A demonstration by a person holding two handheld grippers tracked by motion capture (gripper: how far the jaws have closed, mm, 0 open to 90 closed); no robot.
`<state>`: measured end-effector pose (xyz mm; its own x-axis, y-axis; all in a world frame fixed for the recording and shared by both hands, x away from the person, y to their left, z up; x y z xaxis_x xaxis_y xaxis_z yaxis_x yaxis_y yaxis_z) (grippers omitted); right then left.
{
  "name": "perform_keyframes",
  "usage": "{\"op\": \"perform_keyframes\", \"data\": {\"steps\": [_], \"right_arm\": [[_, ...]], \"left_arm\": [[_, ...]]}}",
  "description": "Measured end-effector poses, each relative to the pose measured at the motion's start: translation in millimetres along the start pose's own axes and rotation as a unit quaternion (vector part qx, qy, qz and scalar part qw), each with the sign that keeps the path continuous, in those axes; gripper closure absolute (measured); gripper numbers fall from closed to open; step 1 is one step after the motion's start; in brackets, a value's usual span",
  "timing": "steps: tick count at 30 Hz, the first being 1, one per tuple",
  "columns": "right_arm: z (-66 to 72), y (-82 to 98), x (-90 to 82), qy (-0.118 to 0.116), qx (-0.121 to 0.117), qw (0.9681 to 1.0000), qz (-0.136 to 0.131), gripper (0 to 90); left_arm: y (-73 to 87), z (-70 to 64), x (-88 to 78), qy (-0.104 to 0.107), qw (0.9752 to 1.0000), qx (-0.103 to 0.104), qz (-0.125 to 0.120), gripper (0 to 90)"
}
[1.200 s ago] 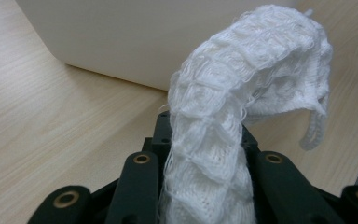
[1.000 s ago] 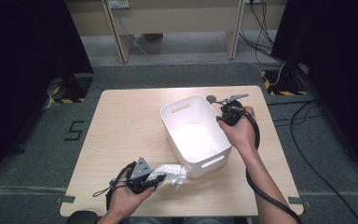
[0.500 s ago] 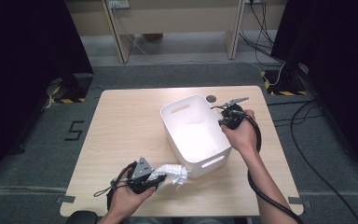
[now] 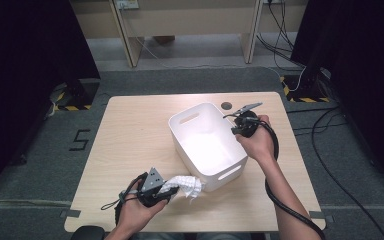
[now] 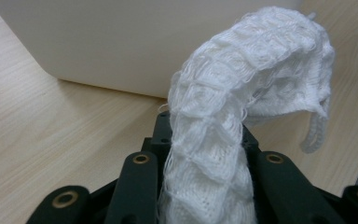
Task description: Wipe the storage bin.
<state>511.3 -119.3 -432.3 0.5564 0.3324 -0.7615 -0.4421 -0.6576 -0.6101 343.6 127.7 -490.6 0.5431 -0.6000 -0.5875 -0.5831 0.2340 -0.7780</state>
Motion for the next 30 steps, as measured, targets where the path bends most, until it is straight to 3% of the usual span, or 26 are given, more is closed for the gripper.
{"op": "perform_keyframes", "data": {"steps": [3,23,30], "right_arm": [[0.4,-2.2,2.0,-0.007,0.000,1.0000,-0.005,87.8],[10.9,-11.9,7.0,-0.036,-0.074,0.9965,-0.015,87.4],[14.0,-13.7,7.8,-0.041,-0.075,0.9963,-0.015,87.5]], "left_arm": [[-0.1,-0.1,0.0,0.000,1.0000,0.001,0.000,69.9],[-4.4,0.0,0.7,-0.001,1.0000,0.004,-0.003,69.8],[-5.2,-0.5,0.7,-0.001,1.0000,0.005,-0.004,69.8]]}}
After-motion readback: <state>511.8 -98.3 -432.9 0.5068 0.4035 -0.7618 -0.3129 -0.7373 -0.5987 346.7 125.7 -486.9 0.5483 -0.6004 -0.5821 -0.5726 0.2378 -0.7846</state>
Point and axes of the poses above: each handheld gripper's, and its own axes: x roughly forward along the jaws, y roughly out of its underside, z roughly to its left, the point moved 7 cm from there along x, roughly forward along the jaws, and after that the axes turned 14 degrees about -x, right-handed, at the moved point
